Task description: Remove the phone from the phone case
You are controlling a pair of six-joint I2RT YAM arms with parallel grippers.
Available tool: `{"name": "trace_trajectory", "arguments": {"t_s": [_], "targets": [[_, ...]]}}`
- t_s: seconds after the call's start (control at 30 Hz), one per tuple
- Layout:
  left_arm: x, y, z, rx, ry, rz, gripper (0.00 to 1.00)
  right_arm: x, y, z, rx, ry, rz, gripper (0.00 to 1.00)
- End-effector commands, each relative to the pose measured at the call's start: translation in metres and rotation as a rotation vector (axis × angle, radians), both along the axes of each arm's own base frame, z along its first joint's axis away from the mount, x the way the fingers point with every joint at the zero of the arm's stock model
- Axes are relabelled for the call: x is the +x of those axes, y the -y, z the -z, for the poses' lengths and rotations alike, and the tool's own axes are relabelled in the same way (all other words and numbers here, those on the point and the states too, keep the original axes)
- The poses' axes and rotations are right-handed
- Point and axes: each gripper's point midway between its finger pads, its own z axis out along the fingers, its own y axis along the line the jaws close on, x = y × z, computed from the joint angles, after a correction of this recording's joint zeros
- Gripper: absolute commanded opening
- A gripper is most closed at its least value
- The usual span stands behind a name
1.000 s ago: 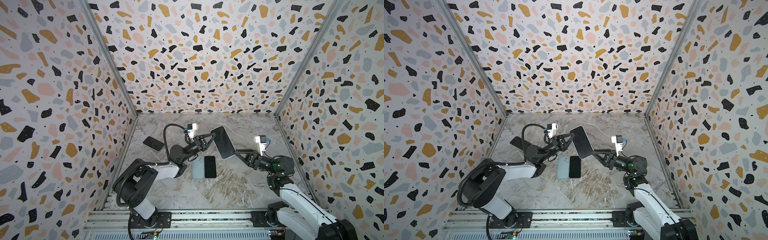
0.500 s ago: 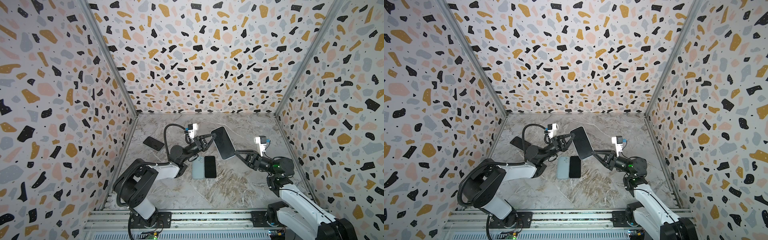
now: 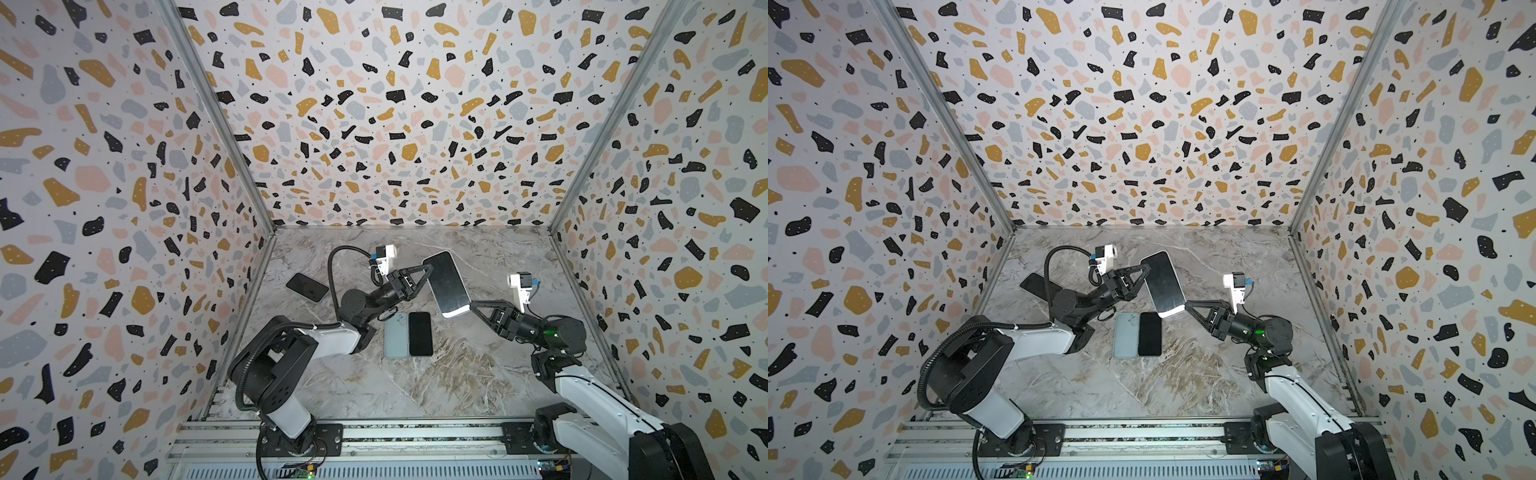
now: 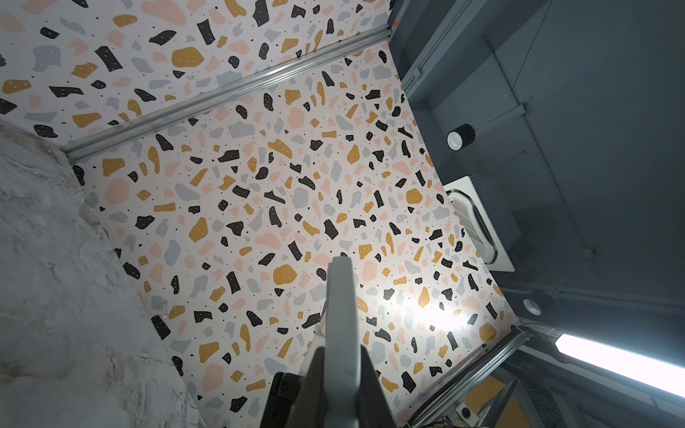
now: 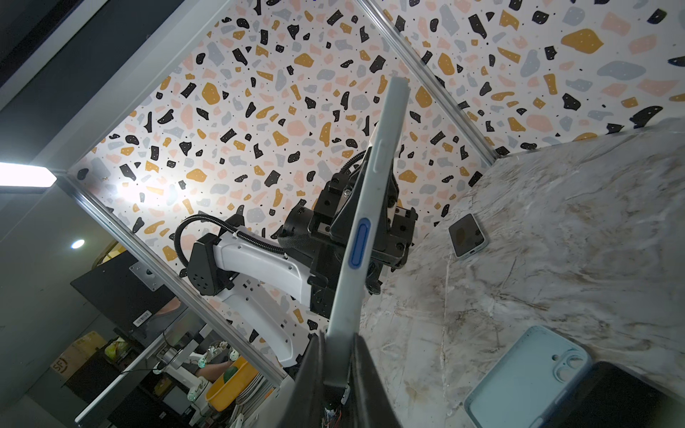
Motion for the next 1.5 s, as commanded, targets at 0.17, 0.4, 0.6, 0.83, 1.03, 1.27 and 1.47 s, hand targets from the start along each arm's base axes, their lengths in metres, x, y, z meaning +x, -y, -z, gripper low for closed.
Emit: {"name": "trace_trajectory", "arguments": {"t_s": [0.17,0.4,0.6,0.83,1.03,1.27,1.47], "targets": [[-0.024,-0.007,-0.067,-0.219,0.109,0.065,0.00,-0.024,-0.007,-0.045,-0.003,0.318,-0.107,0.07],[-0.023,0.006,-0.065,-0.183,0.082,0.083,0.00,-0.023,-0.010,-0.061,-0.008,0.397,-0.137,0.06],[-0.020,0.014,-0.058,-0.150,0.054,0.091,0.00,-0.019,-0.014,-0.068,-0.007,0.426,-0.158,0.06],[-0.019,0.016,-0.054,-0.141,0.043,0.095,0.00,-0.009,-0.017,-0.066,-0.009,0.403,-0.161,0.07],[-0.022,0.015,-0.056,-0.144,0.053,0.103,0.00,0.010,-0.012,-0.059,-0.017,0.327,-0.083,0.13],[-0.014,0.011,-0.047,-0.052,0.061,0.031,0.00,0.021,0.005,-0.049,-0.063,0.228,0.047,0.37],[0.003,0.005,-0.032,0.166,0.070,-0.111,0.00,0.021,0.024,-0.033,-0.122,0.081,0.165,0.55]]}}
